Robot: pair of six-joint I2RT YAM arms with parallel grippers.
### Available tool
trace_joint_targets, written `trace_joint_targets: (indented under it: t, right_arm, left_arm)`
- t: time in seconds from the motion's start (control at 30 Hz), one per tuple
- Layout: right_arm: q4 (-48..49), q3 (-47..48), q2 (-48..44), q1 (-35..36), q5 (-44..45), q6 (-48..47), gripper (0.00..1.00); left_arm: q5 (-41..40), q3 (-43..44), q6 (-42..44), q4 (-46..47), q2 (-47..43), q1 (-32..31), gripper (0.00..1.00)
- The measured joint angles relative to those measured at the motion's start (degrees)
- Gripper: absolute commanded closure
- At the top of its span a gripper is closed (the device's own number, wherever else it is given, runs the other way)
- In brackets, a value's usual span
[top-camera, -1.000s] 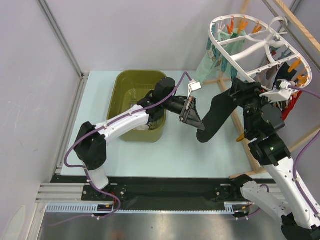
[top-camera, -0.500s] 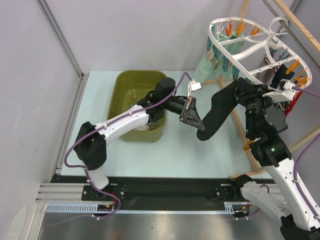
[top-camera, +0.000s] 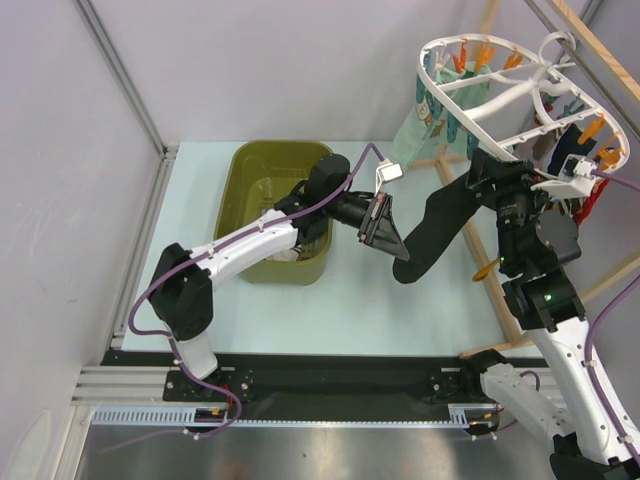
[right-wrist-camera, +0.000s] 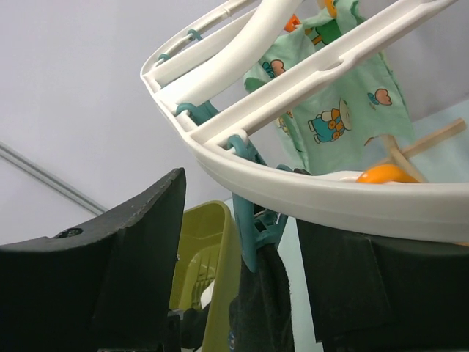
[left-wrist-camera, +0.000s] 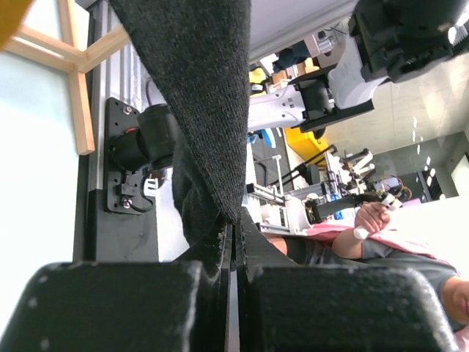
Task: Remove the socks clipped to the hanger
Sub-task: Remove the sock from the hanger.
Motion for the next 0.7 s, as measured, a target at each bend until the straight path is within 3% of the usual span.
trace_joint_targets:
  t: [0.23, 0.33, 0.53, 0.63, 0.7]
  right_arm:
    - [-0.04, 0.00, -0.04, -4.52, -6.54, 1.49, 0.33]
    - [-0.02, 0.00, -0.09, -6.27, -9.09, 2.01, 0.38]
    - [0.04, -0.13, -0.52, -7.50, -13.33, 2.56, 0.57]
    - [0.46, -0.76, -1.29, -7.74, -14.32, 2.67, 0.55]
    - [0.72, -1.11, -1.77, -7.82, -14.97, 2.75, 0.43]
  left_arm:
    - [2.16, -0.39, -4.81, 5.68, -0.02, 0.28, 1.00]
    - [2.84, -0.81, -7.04, 8.46, -0.02, 0.39, 1.00]
    - [4.20, -2.73, -11.67, 14.23, -0.04, 0.87, 1.00]
    - [4.79, -4.09, -14.53, 17.40, -0.04, 1.40, 1.00]
    - [5.25, -4.37, -15.78, 18.93, -0.04, 1.79, 1.00]
